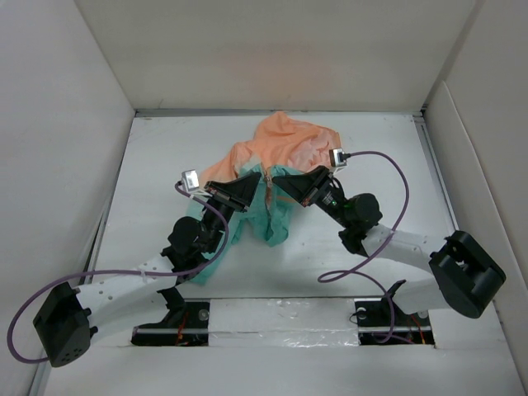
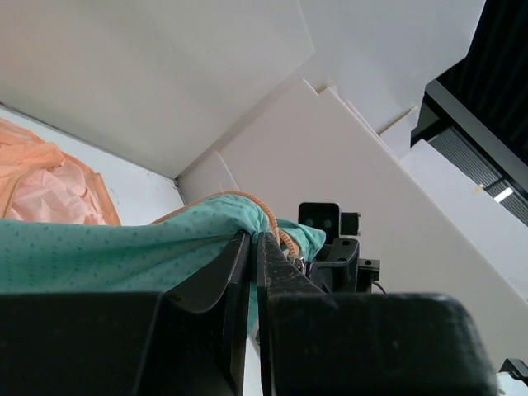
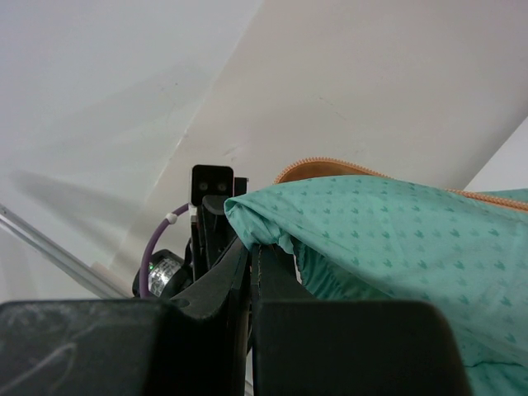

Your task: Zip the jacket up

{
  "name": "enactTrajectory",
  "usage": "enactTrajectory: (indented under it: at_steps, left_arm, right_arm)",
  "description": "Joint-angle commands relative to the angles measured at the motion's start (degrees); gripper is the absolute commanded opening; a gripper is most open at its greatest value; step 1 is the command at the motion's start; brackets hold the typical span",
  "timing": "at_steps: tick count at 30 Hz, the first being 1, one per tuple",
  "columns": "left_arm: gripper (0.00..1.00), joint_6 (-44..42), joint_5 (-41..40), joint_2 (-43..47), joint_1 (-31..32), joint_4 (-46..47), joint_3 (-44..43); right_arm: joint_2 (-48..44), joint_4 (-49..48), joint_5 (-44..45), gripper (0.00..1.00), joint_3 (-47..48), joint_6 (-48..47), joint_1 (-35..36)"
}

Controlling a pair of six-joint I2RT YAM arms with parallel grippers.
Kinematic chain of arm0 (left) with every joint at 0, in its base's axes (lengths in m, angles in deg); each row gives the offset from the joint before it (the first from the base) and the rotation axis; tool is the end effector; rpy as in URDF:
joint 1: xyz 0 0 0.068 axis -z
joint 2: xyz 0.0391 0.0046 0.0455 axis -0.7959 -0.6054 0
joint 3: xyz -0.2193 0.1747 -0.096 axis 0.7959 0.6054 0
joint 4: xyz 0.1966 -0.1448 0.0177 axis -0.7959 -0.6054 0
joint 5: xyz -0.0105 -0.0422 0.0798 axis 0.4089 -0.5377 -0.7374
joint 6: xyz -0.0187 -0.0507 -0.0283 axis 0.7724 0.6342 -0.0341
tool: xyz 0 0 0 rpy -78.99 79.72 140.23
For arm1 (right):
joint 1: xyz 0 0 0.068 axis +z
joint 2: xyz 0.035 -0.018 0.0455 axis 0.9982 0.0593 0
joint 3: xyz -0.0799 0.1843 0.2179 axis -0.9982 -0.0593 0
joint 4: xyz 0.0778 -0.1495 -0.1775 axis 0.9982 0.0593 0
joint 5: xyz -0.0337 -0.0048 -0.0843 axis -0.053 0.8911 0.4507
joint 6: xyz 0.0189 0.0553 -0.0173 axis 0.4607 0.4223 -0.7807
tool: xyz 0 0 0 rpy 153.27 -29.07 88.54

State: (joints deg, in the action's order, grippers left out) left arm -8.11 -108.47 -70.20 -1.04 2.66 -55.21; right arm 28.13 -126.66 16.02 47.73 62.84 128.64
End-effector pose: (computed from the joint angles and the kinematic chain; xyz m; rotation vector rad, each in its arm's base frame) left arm 0.1179 -0.1225 0.3517 -0.2952 1.1400 -1.3055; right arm 0.1891 0.1843 0.3373 0.0395 1.2626 1.8188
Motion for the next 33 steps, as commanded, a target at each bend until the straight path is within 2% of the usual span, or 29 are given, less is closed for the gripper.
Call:
enactTrajectory:
  at_steps: [1, 11, 33]
  left_arm:
    - [0.00, -1.1, 0.3, 1.7, 0.2, 2.8, -2.1]
    - [0.00, -2.3, 0.1, 2.2, 0.2, 4.7, -1.4]
    - [0.00, -1.8, 1.2, 2.8, 0.2, 2.5, -1.0]
  right_arm:
    - [-0.9, -26.7, 1.1, 0.00, 1.7, -1.2, 0.4]
    - [-0.7, -26.9, 1.2, 0.00, 1.2, -1.1, 0.4]
    - [-0.4, -25.7, 1.1, 0.00, 2.6, -1.7, 0.4]
